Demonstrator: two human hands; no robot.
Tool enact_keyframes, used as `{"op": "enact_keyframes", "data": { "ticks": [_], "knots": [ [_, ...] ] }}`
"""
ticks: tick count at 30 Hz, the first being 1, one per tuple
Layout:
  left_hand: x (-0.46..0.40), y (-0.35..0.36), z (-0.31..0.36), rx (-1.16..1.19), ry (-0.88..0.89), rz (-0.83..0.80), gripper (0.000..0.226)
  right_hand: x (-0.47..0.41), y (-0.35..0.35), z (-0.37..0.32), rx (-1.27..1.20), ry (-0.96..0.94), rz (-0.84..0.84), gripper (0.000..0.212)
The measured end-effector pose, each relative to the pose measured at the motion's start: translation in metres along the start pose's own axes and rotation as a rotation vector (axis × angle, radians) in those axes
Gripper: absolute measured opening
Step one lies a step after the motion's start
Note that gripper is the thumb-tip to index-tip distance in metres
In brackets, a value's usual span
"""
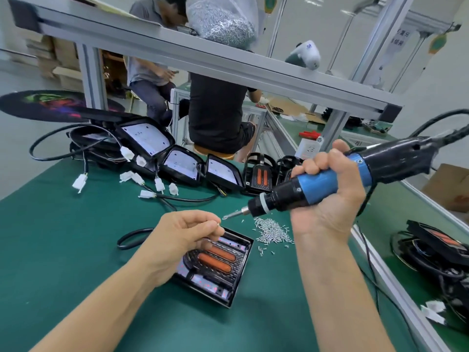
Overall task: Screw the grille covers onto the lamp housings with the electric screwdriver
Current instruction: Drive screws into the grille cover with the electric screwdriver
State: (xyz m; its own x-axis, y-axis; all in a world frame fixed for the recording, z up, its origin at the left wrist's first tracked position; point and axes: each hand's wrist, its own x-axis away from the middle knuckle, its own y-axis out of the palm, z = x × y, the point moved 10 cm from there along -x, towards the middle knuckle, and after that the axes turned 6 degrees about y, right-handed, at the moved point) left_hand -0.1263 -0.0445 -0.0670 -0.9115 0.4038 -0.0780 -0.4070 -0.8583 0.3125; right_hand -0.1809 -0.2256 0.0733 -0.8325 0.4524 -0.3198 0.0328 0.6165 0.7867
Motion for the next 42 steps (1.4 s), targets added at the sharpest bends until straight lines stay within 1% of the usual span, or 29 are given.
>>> {"op": "enact_keyframes", "data": {
  "ticks": [4, 8, 19, 26, 31, 42],
  "knots": [
    [0.004, -0.004, 0.001, 0.179, -0.020, 0.019, 0.013, 0.002, 0.009, 0.011, 0.036, 0.010, -0.023, 0.019],
    [0.005, -0.007, -0.001, 0.255, -0.036, 0.042, 0.014, 0.003, 0.014, 0.014, 0.056, -0.003, -0.033, 0.019],
    [0.004, -0.008, -0.007, 0.311, -0.045, 0.069, 0.015, 0.003, 0.016, 0.020, 0.068, -0.009, -0.035, 0.020],
    [0.000, -0.009, 0.002, 0.237, 0.003, 0.076, 0.015, 0.005, 0.011, 0.032, 0.020, 0.042, -0.016, 0.018],
    [0.002, -0.020, -0.002, 0.306, -0.018, 0.111, 0.015, 0.002, 0.015, 0.025, 0.023, -0.001, -0.026, 0.018],
    [0.004, -0.012, -0.001, 0.304, -0.012, 0.069, 0.013, 0.002, 0.019, 0.028, 0.028, 0.007, -0.043, 0.018]
  ]
}}
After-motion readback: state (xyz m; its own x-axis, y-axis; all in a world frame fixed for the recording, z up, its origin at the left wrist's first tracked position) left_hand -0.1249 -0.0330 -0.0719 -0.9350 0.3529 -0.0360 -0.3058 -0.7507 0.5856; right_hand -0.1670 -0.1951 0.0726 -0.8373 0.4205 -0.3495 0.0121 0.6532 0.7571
